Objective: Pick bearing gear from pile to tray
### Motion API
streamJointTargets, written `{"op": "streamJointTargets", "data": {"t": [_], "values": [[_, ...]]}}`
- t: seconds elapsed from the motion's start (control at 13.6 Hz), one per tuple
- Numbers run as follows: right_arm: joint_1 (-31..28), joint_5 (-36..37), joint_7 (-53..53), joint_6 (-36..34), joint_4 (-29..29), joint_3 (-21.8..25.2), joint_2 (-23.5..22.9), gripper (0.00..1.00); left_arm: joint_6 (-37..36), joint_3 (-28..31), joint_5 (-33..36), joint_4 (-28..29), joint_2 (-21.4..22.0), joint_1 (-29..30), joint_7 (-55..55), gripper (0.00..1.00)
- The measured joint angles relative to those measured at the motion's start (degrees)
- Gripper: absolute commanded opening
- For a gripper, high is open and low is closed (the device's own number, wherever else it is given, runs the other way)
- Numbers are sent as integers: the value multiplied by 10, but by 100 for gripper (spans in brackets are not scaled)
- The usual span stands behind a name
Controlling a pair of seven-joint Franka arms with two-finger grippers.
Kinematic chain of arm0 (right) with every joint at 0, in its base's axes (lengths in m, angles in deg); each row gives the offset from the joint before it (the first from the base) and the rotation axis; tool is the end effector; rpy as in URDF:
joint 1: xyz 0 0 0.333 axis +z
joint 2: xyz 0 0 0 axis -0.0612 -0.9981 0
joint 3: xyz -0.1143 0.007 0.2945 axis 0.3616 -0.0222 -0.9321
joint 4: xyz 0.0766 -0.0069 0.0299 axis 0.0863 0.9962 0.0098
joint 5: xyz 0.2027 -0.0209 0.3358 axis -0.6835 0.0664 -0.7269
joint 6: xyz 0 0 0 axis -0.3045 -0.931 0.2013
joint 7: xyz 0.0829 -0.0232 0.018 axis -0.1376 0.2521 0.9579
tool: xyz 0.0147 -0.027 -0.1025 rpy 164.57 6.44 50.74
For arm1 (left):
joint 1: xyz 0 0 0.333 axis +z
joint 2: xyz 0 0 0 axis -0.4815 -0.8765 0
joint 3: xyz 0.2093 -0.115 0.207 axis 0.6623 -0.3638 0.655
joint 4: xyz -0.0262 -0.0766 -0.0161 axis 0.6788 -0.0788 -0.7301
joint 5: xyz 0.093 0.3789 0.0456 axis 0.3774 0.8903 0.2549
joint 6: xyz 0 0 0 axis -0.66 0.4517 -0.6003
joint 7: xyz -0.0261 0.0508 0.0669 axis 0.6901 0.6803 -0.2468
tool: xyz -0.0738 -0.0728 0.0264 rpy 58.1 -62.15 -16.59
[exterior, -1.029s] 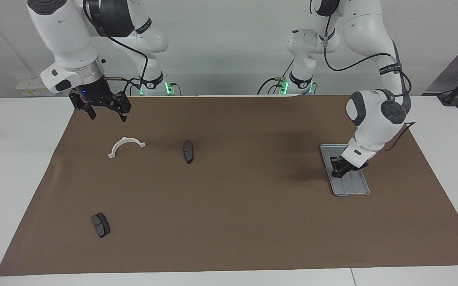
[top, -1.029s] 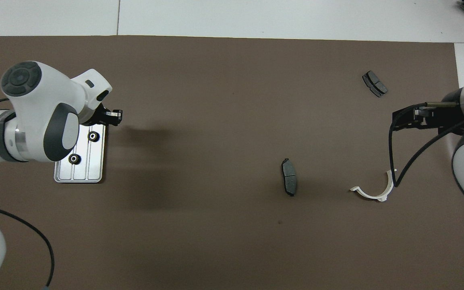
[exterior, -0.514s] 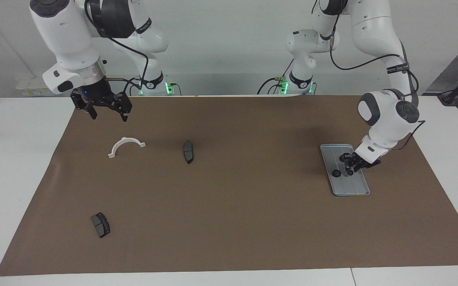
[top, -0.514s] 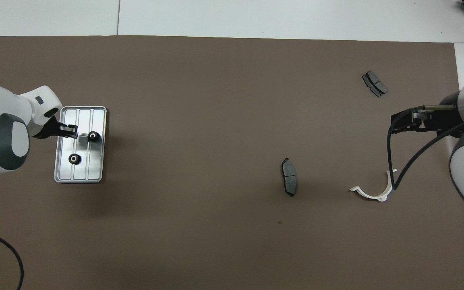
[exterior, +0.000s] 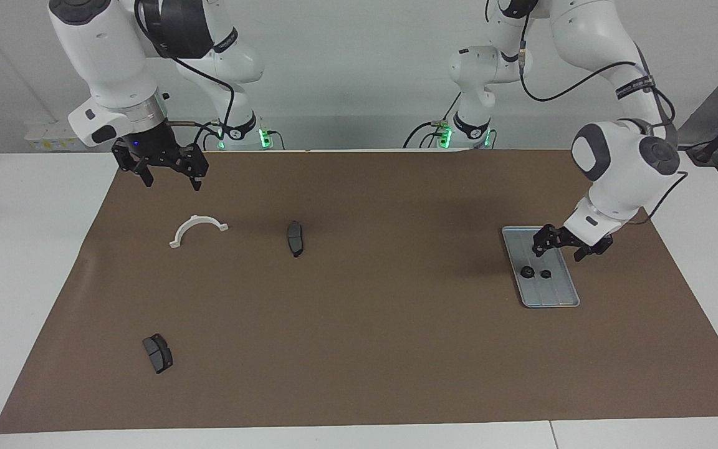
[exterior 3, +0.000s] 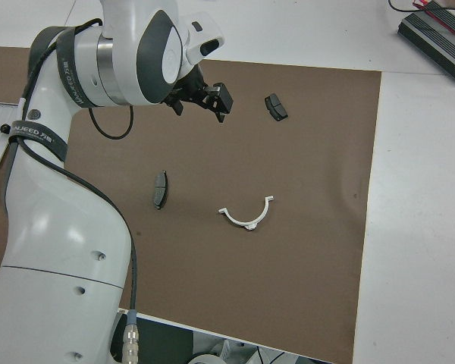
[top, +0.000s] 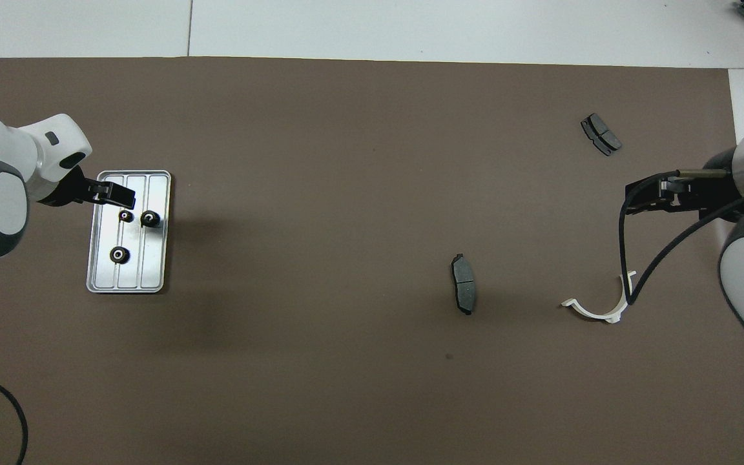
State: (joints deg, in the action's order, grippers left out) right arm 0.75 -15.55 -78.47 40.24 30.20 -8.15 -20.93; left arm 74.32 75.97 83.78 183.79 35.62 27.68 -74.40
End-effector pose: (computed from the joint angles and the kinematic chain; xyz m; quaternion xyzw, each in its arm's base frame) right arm 0.5568 0.0335 0.5945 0.9984 -0.0519 0.0017 0.0204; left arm 0.6249 -0.0071 0.4404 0.9950 -0.0944 -0.0119 0.0290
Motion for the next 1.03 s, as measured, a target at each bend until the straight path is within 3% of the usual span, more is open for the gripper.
{"op": "streamJointTargets", "data": {"t": [0.22,0.37,0.73,1.03], "values": [[0,0,0,1,15,0,12,100,-141,-1,16,-104,18,-25,50,100],[0,0,0,1,20,0,17,100,-186,-2,30,-137,42,-32,62,100],[0,0,0,6,20,0,19,100,-255,3,33,-132,127,-31,62,100],[-1,0,0,8,10,0,19,100,-248,2,33,-120,133,-31,62,100]]}}
